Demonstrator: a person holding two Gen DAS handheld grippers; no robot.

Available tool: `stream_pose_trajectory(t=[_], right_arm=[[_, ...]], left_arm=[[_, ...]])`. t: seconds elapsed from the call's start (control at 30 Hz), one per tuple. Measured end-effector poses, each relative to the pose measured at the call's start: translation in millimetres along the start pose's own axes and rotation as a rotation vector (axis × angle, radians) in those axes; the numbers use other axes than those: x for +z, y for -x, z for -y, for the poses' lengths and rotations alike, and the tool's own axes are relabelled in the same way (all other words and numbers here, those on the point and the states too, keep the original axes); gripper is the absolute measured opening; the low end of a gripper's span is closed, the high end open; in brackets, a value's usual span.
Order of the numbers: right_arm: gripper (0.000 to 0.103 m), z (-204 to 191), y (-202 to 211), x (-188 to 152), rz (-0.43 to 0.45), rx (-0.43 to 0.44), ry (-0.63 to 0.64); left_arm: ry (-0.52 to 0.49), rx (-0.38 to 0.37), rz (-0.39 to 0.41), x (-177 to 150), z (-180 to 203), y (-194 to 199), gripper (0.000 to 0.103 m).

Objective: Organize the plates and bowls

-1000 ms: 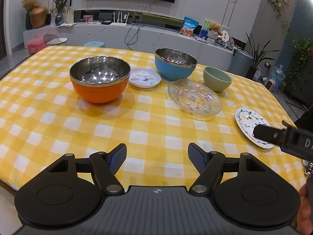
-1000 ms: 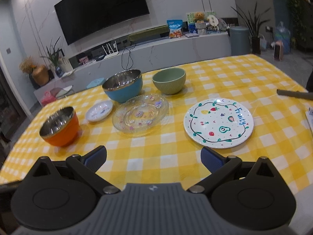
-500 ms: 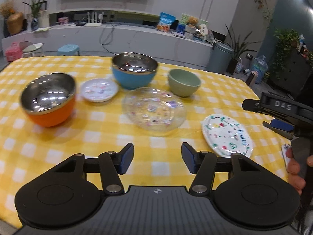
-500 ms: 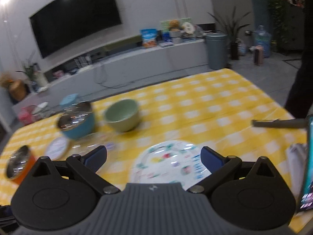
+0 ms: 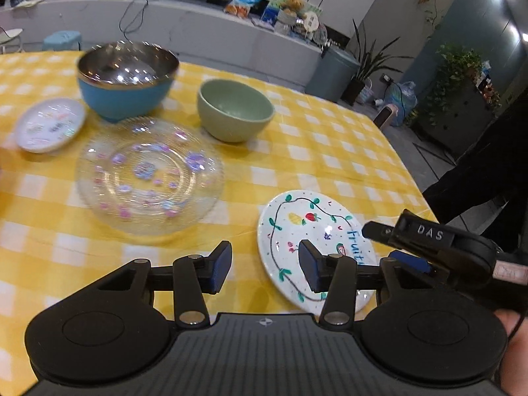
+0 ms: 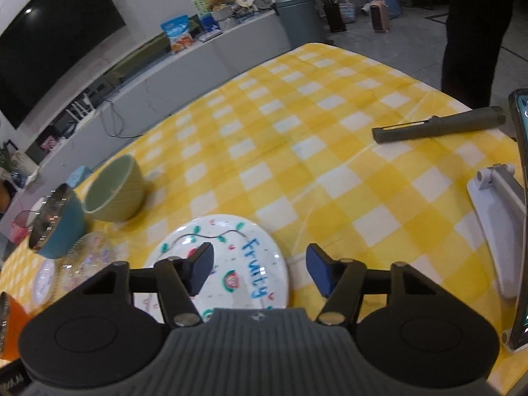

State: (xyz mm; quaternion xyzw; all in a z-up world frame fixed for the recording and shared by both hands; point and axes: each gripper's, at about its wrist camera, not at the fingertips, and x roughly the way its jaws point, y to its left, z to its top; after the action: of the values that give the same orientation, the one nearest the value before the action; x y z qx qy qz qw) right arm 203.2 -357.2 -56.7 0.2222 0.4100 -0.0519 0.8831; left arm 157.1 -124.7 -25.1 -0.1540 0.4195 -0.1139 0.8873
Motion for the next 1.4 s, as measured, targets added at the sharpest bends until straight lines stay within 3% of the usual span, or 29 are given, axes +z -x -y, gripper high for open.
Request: stream_pose_trajectory(t=[0.43,0.6,0.7,0.87,1.07,1.4], right_arm=[[0.050,14.3,-7.7,-3.9,-0.019,-0.039,-0.071],[0.036,18.5,-7.8,-5.5,-0.035,0.010,-0.090],[0.024,22.5,-9.4,-6.3,-0.058,0.056,-0.119],[0.021,29.0,-9.7,-7.0,-0.067,0.086,-0.165],[0.010,31.4,-9.3,-8.6,-0.063,0.074,-0.174],[0.008,24.6,-5.6,-11.0,-0.070,0.085,-0.135]], left_arm=[[0.024,0.036,-0.059,8.1,-0.5,-33.8,0.055],[0.040,0.035,-0.074,2.8,0.5,-38.6,0.054],[0.014,0.045,-0.063,0.6,4.9,-37.8,0.049],[0.027,0.029,-0.076,1.2,8.1,-41.0,0.030],[0.026,0.051,-0.064,0.1,9.6,-44.9,0.016],[0.009,0.052,-0.041,0.2,3.3,-29.0,0.015]])
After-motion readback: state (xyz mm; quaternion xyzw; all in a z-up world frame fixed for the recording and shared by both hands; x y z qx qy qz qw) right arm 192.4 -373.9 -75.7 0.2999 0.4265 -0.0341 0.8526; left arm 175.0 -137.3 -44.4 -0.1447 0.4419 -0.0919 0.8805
